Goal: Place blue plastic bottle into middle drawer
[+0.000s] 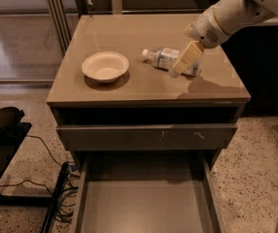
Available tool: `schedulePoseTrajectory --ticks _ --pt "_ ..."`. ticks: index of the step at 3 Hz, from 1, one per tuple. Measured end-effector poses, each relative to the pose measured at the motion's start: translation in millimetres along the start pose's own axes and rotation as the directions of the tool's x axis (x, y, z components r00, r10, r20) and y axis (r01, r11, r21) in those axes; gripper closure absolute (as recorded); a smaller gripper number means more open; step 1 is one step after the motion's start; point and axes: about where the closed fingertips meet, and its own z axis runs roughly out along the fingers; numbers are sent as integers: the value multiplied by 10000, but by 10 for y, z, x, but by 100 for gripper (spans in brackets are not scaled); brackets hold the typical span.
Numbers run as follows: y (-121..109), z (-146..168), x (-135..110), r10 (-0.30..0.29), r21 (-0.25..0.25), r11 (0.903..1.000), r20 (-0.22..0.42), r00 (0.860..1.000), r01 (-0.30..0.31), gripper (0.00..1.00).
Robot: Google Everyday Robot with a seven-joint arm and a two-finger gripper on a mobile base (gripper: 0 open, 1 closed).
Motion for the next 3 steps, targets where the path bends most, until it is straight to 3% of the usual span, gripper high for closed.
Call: schedulePoseTrajectory --ticks 3 --pt "-306 621 169 500 -98 9987 -529 9973 -506 0"
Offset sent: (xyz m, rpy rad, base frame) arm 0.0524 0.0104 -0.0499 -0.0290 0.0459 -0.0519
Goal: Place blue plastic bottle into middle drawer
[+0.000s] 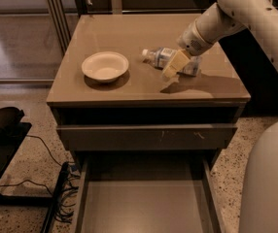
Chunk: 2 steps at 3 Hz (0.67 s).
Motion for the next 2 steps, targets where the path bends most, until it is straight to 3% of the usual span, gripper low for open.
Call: schedulePoseTrajectory --ticks 1,2 --pt "-33 133 73 91 -58 9999 -229 9997 -92 0" --pt "-33 134 74 91 -59 9999 -231 9997 -93 18"
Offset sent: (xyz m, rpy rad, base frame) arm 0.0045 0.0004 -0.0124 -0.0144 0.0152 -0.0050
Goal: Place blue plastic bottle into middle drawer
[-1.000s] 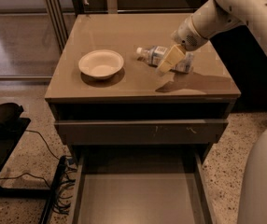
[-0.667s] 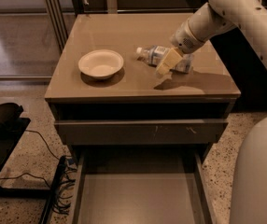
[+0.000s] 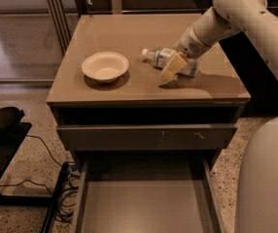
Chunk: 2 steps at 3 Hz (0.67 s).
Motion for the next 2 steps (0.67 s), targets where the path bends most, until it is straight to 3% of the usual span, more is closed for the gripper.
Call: schedulePoseTrajectory --ticks 2 --pt "0 1 0 0 -1 10000 0 10000 0 64"
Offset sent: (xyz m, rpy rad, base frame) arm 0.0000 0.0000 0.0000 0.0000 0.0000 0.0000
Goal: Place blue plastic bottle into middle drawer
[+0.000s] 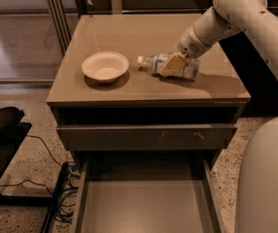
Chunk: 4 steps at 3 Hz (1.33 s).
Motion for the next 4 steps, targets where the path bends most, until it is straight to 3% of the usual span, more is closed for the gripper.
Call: schedulePoseTrajectory --ticks 1,2,4 --pt "0 0 0 0 -1 10000 0 10000 0 88" --pt "6 0 3 1 -11 10000 -4 10000 -1 100" --pt "298 -460 67 -156 193 9997 97 9998 154 100"
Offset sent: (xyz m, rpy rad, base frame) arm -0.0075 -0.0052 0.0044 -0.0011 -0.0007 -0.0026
